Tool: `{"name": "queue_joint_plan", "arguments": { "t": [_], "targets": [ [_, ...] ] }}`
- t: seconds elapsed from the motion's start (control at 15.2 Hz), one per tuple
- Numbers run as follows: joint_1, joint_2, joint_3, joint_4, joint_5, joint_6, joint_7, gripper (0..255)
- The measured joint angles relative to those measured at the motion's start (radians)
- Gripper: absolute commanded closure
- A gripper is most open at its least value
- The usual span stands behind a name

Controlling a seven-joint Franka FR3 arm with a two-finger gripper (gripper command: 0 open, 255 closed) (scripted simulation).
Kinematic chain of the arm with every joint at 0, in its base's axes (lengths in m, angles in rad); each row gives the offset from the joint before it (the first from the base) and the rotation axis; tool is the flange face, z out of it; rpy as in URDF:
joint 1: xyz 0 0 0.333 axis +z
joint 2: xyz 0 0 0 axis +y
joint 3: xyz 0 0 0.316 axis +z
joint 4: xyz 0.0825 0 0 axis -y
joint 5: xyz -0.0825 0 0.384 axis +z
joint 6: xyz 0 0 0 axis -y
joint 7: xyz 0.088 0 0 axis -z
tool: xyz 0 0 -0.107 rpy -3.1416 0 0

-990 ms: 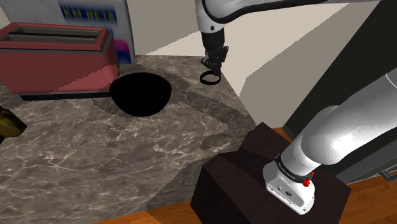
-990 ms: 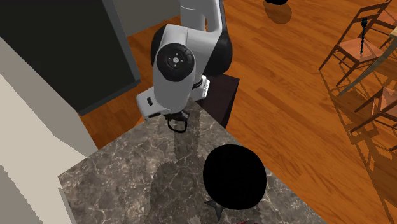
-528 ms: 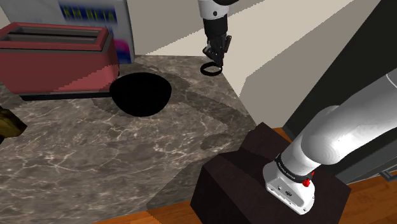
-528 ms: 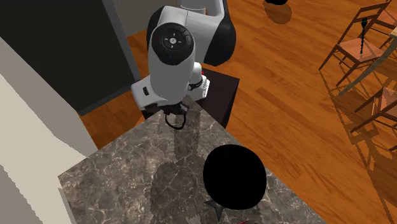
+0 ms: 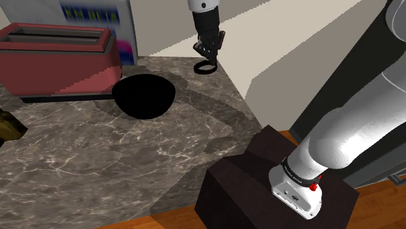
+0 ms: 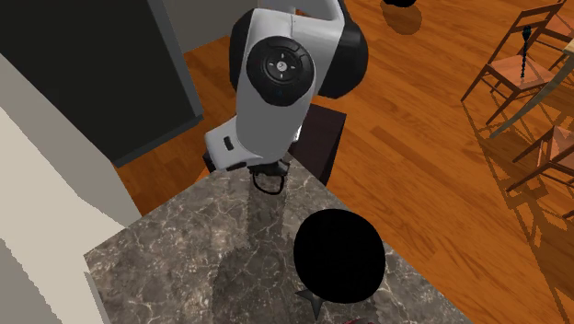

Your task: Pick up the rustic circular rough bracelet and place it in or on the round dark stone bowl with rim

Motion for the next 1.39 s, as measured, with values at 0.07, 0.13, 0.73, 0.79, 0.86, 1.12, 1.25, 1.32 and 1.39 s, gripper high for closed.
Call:
{"name": "queue_joint_plan", "arguments": {
  "t": [0.07, 0.13, 0.73, 0.79, 0.86, 1.12, 1.25, 1.32, 1.39],
  "targets": [
    [0.009, 0.027, 0.013, 0.032, -0.002, -0.010, 0.022, 255],
    [0.021, 0.062, 0.029, 0.071, -0.005, -0.020, 0.051, 255],
    [0.165, 0.415, 0.117, 0.492, -0.092, -0.153, 0.256, 255],
    [0.193, 0.474, 0.120, 0.582, -0.113, -0.189, 0.271, 255],
    [0.219, 0.522, 0.121, 0.649, -0.129, -0.213, 0.284, 255],
    [0.271, 0.614, 0.121, 0.753, -0.156, -0.235, 0.317, 255],
    [0.267, 0.614, 0.121, 0.729, -0.155, -0.212, 0.322, 255],
    [0.263, 0.609, 0.121, 0.704, -0.152, -0.193, 0.324, 255],
    [0.261, 0.608, 0.121, 0.690, -0.151, -0.180, 0.327, 255]
  ]
}}
